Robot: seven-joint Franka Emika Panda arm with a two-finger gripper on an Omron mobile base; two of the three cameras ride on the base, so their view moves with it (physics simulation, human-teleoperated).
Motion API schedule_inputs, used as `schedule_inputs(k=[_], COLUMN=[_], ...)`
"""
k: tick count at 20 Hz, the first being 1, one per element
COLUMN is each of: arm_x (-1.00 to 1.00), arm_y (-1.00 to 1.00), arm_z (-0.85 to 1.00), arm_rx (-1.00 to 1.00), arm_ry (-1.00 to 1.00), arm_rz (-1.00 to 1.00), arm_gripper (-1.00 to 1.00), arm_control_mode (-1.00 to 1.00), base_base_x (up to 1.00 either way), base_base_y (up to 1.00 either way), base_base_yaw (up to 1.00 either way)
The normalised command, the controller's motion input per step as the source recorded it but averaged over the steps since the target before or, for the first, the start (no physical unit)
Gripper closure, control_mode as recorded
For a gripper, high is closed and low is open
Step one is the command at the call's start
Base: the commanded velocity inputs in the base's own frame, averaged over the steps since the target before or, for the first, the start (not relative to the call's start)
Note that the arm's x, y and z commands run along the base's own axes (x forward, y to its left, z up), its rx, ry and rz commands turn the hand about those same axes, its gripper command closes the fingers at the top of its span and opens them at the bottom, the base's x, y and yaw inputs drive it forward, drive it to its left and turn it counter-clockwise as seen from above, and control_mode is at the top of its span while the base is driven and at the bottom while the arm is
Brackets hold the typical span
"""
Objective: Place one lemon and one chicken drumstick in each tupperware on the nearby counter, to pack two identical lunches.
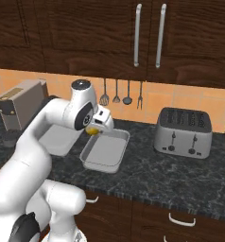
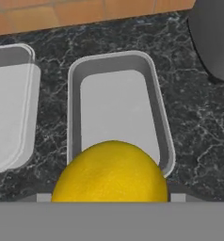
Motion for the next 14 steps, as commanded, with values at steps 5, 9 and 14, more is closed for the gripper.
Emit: schedule_inputs(k=[5, 9, 14], arm_x=[0.81, 0.50, 0.26], arm_y=[-0.01, -0.05, -0.01], arm_z=[-1.00, -1.00, -0.75], arm_rx=[-0.04, -0.03, 0.00], arm_ry=[0.03, 0.00, -0.02], arm_rz=[-0.06, -0.01, 0.00], arm_gripper=[1.00, 1.00, -1.00], arm_control_mode=[-1.00, -1.00, -1.00], base_base_x=[0.00, 0.00, 0.00], base_base_y=[0.00, 0.00, 0.00], base_base_yaw=[0.00, 0.00, 0.00])
